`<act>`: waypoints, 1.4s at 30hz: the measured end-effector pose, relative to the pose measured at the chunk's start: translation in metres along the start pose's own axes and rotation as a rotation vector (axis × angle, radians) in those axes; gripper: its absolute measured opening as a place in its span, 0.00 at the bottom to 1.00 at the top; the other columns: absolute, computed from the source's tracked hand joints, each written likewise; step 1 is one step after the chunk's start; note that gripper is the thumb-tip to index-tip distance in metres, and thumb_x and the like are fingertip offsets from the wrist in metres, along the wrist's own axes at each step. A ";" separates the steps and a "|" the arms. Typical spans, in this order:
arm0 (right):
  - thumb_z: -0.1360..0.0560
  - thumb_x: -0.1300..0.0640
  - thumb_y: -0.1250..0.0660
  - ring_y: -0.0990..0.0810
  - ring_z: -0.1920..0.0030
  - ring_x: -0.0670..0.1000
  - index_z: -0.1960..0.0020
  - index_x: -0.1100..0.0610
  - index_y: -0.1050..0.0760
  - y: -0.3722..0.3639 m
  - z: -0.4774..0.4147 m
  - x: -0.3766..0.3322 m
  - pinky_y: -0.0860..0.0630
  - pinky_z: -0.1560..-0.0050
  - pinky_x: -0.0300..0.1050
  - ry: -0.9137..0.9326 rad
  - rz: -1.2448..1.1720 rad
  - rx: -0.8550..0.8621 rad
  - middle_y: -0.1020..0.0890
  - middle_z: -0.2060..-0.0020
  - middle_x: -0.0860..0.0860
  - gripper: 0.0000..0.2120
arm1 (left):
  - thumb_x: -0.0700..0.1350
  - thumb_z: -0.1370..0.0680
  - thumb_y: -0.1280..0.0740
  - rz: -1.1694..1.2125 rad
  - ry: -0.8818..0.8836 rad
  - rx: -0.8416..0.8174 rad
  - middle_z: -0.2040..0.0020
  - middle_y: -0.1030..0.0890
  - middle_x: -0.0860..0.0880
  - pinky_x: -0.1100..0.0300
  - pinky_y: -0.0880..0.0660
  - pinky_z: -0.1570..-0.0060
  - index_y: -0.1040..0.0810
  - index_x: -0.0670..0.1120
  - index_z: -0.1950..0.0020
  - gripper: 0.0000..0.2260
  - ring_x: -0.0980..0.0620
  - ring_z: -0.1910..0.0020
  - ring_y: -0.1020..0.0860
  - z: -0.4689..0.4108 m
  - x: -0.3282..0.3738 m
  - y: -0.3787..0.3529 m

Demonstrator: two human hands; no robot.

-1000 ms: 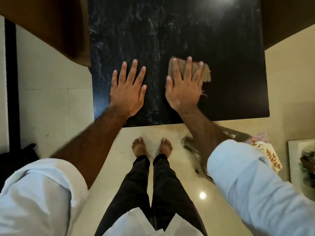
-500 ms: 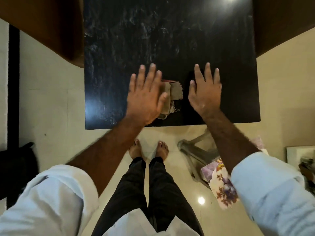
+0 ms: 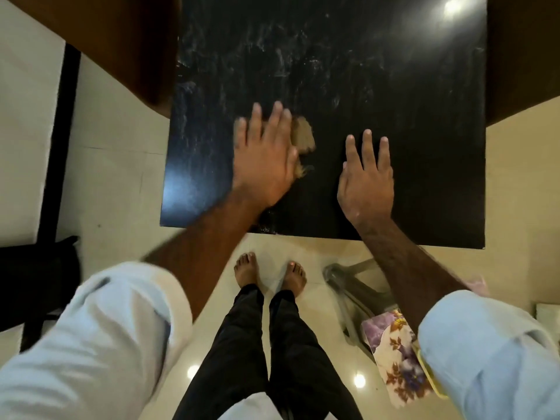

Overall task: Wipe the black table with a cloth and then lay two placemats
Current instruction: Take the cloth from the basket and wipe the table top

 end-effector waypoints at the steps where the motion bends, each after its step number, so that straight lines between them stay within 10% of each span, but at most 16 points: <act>1: 0.11 0.47 0.46 0.52 0.11 0.65 0.11 0.49 0.45 0.000 0.000 0.000 0.38 0.18 0.69 -0.001 -0.010 0.001 0.48 0.10 0.55 0.30 | 0.61 0.11 0.53 -0.008 -0.036 -0.009 0.08 0.54 0.45 0.31 0.49 0.15 0.54 0.48 0.09 0.33 0.36 0.10 0.54 0.026 0.010 -0.007; 6: 0.11 0.48 0.47 0.51 0.11 0.64 0.11 0.49 0.44 -0.003 0.001 0.003 0.37 0.17 0.69 -0.005 -0.015 0.020 0.47 0.11 0.55 0.29 | 0.61 0.11 0.53 0.007 -0.077 -0.065 0.08 0.58 0.47 0.33 0.51 0.14 0.56 0.49 0.08 0.33 0.40 0.10 0.59 0.115 0.008 -0.028; 15: 0.10 0.48 0.47 0.51 0.11 0.64 0.11 0.50 0.44 -0.008 0.002 -0.002 0.38 0.17 0.68 -0.030 0.016 0.050 0.45 0.11 0.55 0.28 | 0.63 0.11 0.55 0.008 0.194 0.063 0.08 0.54 0.47 0.29 0.51 0.15 0.55 0.49 0.09 0.34 0.38 0.10 0.55 0.003 -0.093 0.001; 24: 0.10 0.48 0.48 0.50 0.11 0.64 0.11 0.50 0.43 -0.007 0.003 -0.006 0.38 0.17 0.70 -0.031 0.018 0.065 0.44 0.11 0.55 0.28 | 0.65 0.11 0.52 0.035 0.028 -0.035 0.10 0.62 0.37 0.36 0.53 0.12 0.55 0.47 0.08 0.36 0.36 0.10 0.60 0.107 -0.083 -0.018; 33: 0.10 0.49 0.48 0.49 0.11 0.64 0.11 0.51 0.44 -0.003 0.002 -0.014 0.37 0.18 0.71 -0.081 0.062 0.037 0.44 0.11 0.56 0.28 | 0.63 0.11 0.55 0.027 0.158 0.063 0.09 0.56 0.39 0.37 0.52 0.12 0.54 0.45 0.09 0.35 0.38 0.10 0.56 -0.017 -0.164 0.022; 42: 0.10 0.51 0.47 0.49 0.11 0.64 0.11 0.52 0.43 -0.001 0.003 -0.021 0.40 0.16 0.70 -0.115 0.044 0.016 0.43 0.11 0.56 0.28 | 0.63 0.11 0.52 0.004 -0.132 -0.108 0.09 0.60 0.41 0.38 0.53 0.12 0.57 0.44 0.09 0.36 0.39 0.10 0.60 0.099 -0.136 -0.010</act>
Point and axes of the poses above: each hand's wrist, its own z-axis away from the middle knuckle, its own y-axis out of the back of the hand, x = y × z, the point moved 4 cm from there along -z, towards the middle knuckle
